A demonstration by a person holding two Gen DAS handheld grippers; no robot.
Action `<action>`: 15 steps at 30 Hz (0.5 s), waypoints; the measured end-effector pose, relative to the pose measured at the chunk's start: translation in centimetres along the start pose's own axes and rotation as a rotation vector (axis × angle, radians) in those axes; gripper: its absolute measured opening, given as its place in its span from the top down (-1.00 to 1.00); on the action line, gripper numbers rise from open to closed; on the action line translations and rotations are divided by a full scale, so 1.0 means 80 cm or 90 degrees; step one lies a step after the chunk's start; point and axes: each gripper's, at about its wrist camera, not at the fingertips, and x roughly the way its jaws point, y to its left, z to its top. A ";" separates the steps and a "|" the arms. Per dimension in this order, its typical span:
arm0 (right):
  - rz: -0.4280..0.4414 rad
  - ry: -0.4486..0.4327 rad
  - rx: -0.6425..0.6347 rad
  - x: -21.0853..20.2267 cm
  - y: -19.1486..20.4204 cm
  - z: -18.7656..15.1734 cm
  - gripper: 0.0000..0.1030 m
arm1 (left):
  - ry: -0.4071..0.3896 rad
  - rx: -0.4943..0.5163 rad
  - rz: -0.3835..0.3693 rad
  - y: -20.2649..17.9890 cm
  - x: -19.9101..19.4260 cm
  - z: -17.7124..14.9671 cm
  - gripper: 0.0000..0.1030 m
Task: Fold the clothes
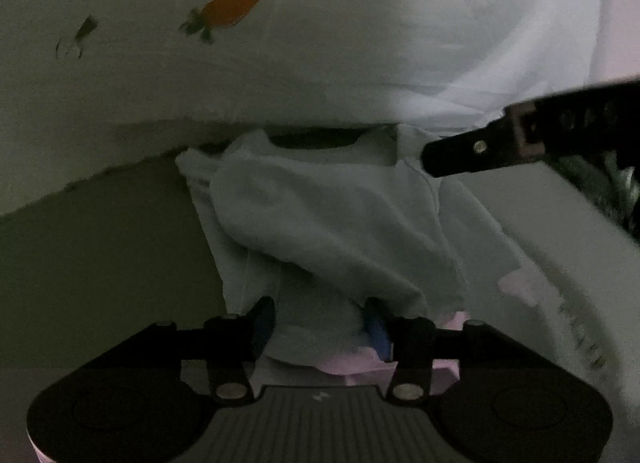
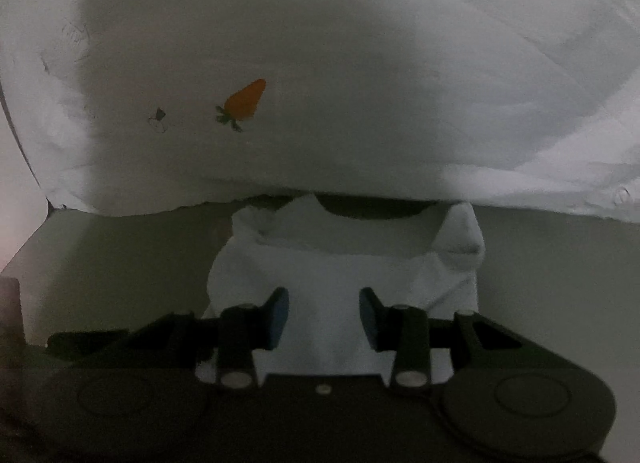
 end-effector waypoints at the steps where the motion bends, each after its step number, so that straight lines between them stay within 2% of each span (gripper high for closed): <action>1: -0.002 0.005 0.000 -0.004 0.000 -0.004 0.23 | -0.005 0.002 0.009 -0.001 -0.001 -0.003 0.37; 4: -0.011 0.020 0.010 -0.016 -0.002 -0.016 0.23 | -0.008 -0.028 0.006 0.003 -0.012 -0.003 0.70; 5: -0.014 0.024 0.014 -0.020 -0.004 -0.021 0.23 | -0.009 -0.040 0.013 0.005 -0.018 -0.002 0.91; 10: -0.024 0.033 0.005 -0.029 -0.001 -0.034 0.23 | 0.004 -0.117 0.021 0.029 -0.053 -0.019 0.91; 15: 0.008 0.032 -0.066 -0.014 0.031 -0.022 0.23 | 0.016 -0.186 0.013 0.044 -0.064 -0.040 0.90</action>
